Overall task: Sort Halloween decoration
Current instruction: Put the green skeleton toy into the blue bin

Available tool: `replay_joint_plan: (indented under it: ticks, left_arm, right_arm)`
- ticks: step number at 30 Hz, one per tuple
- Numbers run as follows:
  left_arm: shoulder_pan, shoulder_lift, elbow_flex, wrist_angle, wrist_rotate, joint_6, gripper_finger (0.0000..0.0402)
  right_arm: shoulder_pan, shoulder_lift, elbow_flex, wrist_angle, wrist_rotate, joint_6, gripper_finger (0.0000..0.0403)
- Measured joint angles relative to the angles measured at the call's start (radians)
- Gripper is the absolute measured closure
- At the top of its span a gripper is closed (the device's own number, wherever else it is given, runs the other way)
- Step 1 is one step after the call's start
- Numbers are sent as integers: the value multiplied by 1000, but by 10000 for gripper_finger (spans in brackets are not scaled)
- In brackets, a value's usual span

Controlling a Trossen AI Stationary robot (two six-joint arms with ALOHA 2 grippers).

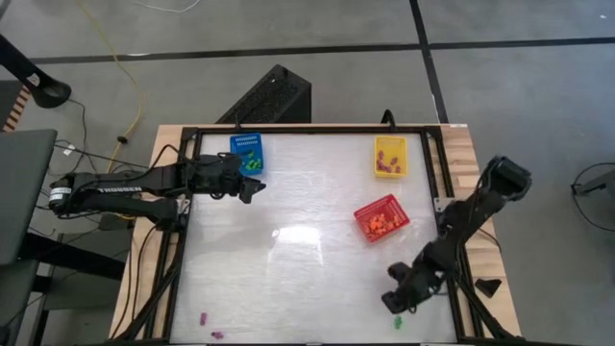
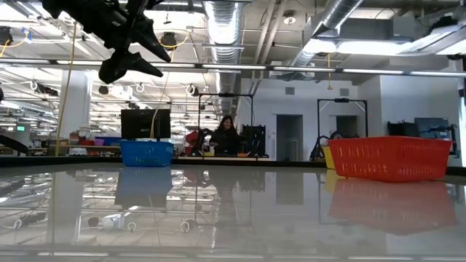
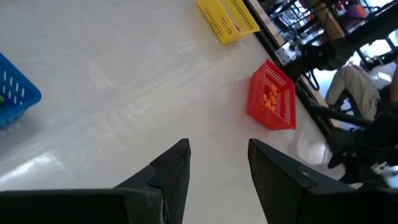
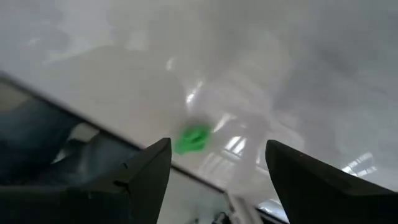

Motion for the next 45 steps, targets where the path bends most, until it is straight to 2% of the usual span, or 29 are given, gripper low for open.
replay_joint_plan:
  ticks: [3,8,15,24,29,38,45]
  left_arm:
    - [0,0,0,1,15,-3,251]
    - [0,0,0,0,66,42,251]
    - [0,0,0,-1,146,132,251]
    - [0,0,0,-7,175,173,251]
    - [0,0,0,-9,175,177,251]
    - [0,0,0,-9,183,177,251]
    - [0,0,0,-9,183,186,251]
  right_arm:
    - [33,72,0,42,-1,84,112]
    - [25,174,21,149,-12,202,113]
    - [-28,303,165,102,-39,189,113]
    - [-57,440,277,12,-148,202,120]
    - [-60,451,278,-40,-158,224,169]
    - [-62,449,276,-78,-154,185,338]
    - [-51,446,274,-47,-118,159,344]
